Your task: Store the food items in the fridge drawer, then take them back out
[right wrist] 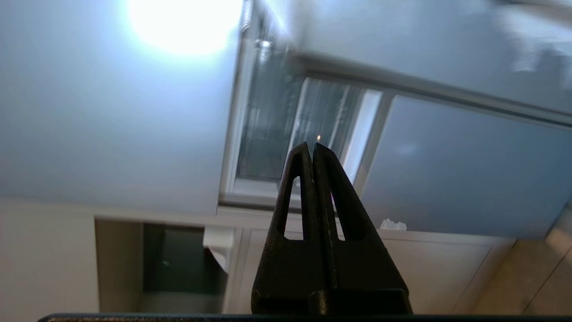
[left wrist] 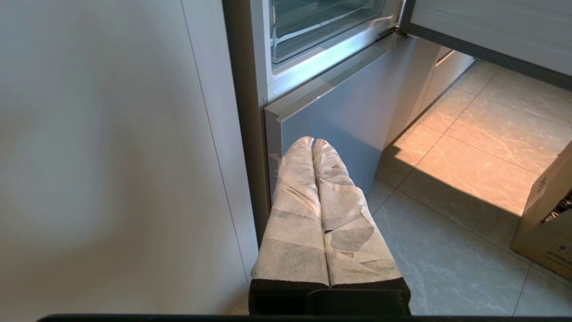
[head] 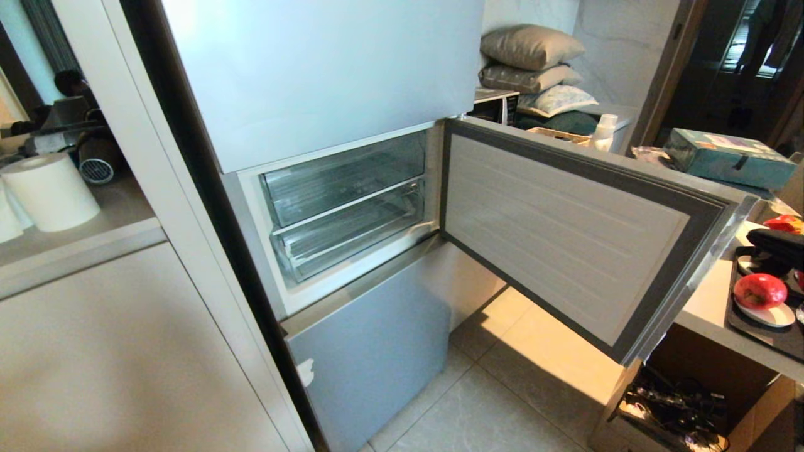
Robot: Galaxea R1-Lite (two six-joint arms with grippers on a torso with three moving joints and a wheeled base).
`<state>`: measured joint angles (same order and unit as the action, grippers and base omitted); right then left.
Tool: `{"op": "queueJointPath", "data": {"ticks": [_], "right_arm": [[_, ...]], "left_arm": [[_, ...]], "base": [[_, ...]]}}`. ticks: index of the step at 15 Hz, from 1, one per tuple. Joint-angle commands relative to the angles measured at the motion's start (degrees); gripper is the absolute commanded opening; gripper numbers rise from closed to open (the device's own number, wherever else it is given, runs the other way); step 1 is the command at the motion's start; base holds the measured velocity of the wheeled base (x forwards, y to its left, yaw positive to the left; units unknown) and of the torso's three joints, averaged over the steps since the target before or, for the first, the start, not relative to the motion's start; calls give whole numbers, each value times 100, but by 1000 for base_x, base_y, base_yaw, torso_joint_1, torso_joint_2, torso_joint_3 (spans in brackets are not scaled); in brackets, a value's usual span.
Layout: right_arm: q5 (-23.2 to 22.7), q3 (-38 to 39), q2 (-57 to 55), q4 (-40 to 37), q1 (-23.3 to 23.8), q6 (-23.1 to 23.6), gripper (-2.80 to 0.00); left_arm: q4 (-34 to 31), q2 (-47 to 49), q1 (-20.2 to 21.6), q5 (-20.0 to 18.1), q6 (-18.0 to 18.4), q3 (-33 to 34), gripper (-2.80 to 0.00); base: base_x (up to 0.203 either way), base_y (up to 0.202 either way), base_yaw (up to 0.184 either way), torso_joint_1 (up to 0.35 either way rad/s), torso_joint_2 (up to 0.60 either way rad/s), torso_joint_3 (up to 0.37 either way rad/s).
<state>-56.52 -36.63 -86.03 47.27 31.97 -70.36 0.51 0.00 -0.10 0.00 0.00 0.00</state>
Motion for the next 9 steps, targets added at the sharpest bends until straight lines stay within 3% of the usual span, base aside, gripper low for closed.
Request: {"op": "queueJointPath", "data": {"ticks": [1, 3, 4, 9], "right_arm": [[553, 158, 1017, 39, -59, -22, -280], [1743, -197, 881, 47, 70, 25, -280], [1946, -336, 699, 56, 228, 36, -280], [2097, -966, -601, 67, 596, 19, -280]], "left_arm": [[2, 0, 1, 0, 0, 9, -280], [2, -1, 1, 0, 0, 9, -280], [2, 0, 1, 0, 0, 9, -280], [2, 0, 1, 0, 0, 9, -280]], "base": [[0, 0, 0, 0, 0, 0], [0, 0, 0, 0, 0, 0], [0, 0, 0, 0, 0, 0], [0, 0, 0, 0, 0, 0]]}}
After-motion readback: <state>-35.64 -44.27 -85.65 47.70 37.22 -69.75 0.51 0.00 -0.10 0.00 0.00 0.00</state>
